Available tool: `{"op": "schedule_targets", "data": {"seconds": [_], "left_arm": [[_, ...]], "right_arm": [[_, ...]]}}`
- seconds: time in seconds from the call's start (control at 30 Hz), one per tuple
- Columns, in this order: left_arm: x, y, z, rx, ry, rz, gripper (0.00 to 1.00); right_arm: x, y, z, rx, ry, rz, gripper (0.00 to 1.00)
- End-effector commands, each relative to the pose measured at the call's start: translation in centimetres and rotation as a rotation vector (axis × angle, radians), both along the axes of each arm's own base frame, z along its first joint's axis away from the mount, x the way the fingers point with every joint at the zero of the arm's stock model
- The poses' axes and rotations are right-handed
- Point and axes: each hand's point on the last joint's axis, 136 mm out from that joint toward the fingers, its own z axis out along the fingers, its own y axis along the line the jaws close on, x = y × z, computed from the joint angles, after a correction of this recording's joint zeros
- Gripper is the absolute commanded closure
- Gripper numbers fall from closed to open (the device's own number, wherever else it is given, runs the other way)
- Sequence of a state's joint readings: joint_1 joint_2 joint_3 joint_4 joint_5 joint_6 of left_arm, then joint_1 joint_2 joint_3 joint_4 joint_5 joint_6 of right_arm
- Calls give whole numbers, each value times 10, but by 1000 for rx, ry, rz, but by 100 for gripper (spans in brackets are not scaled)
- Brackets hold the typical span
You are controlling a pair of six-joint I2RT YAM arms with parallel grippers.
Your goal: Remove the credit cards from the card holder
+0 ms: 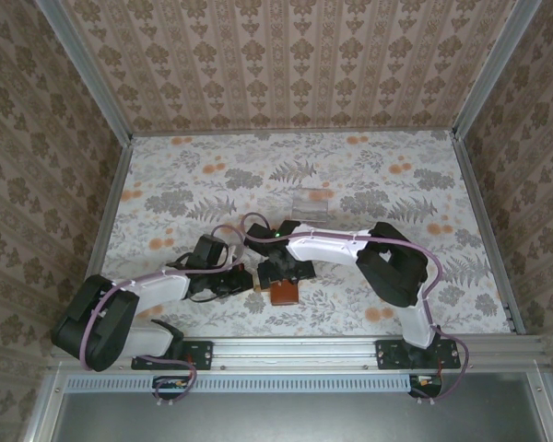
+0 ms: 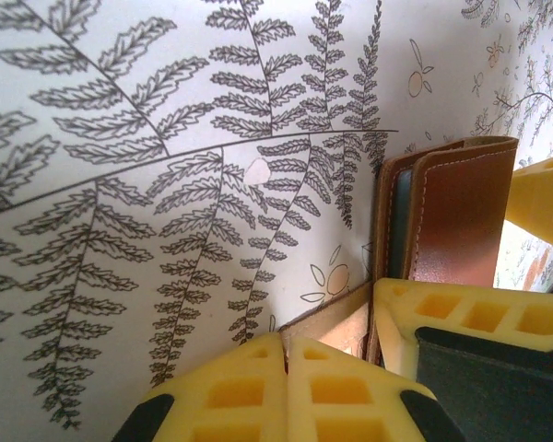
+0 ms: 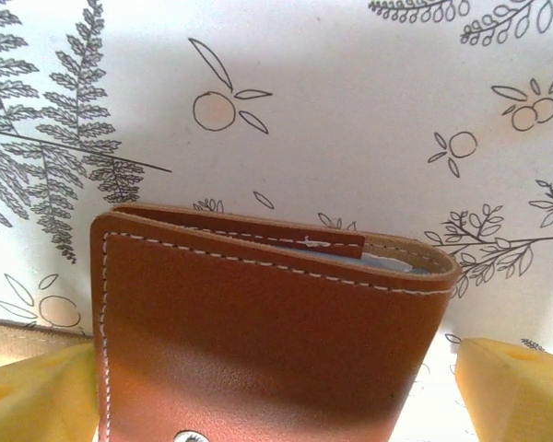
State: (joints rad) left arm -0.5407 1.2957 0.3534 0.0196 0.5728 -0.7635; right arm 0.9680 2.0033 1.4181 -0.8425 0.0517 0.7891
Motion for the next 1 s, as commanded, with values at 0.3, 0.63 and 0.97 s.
{"op": "schedule_targets", "data": {"seconds": [0.3,0.63,0.97], "left_arm": [[-6,12,-11,48,30,8,95],[-4,15,-10,68,25,21,95],[1,13,-4,70,12,21,96]], "right_arm": [[-2,-20,35,-41,-56,1,6],[-2,-31,49,-7,-80,-15,28],[-6,-56,48,70,-47,-69,55]]}}
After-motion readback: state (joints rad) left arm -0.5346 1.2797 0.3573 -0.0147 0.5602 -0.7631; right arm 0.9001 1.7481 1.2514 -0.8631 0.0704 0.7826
